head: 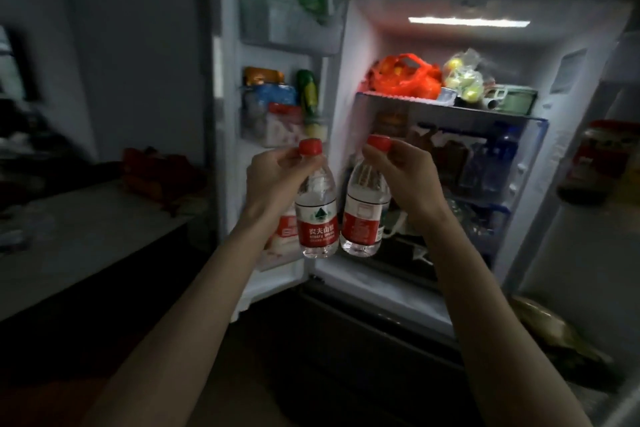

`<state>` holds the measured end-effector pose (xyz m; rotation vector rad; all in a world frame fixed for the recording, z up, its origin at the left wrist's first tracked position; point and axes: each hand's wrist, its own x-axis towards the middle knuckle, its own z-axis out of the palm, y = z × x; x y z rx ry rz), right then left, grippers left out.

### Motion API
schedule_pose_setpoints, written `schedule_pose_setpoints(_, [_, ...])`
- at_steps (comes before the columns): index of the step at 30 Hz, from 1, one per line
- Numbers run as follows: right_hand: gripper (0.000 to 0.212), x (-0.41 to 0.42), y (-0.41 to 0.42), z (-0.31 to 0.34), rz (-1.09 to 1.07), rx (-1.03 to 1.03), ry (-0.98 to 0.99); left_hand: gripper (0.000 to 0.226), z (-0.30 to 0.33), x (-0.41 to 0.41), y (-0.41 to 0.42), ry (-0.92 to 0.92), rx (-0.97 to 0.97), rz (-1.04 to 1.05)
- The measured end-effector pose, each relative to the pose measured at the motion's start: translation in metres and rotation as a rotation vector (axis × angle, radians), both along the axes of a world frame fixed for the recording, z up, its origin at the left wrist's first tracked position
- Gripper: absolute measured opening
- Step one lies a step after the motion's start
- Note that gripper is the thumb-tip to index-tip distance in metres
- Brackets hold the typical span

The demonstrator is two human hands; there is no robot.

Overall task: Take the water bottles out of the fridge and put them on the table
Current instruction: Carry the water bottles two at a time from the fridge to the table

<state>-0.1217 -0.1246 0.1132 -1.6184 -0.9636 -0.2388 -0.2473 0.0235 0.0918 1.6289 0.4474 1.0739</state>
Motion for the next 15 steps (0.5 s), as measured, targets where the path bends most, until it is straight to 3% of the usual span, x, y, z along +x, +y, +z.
schedule_pose_setpoints(4, [0.032, -0.062, 0.044, -0.002, 0.087, -0.035, 0.005, 0.017, 0.001, -0.078, 0.035, -0.021, -0.028, 0.064])
schedule_pose_setpoints(8, [0.026, -0.138, 0.104, -0.010, 0.205, -0.056, 0.052, 0.032, -0.003, -0.165, 0.084, 0.012, -0.016, 0.183])
schedule_pose_setpoints(15, [0.007, -0.293, 0.227, -0.041, 0.393, -0.068, 0.072, 0.014, -0.018, -0.332, 0.180, 0.057, 0.061, 0.288])
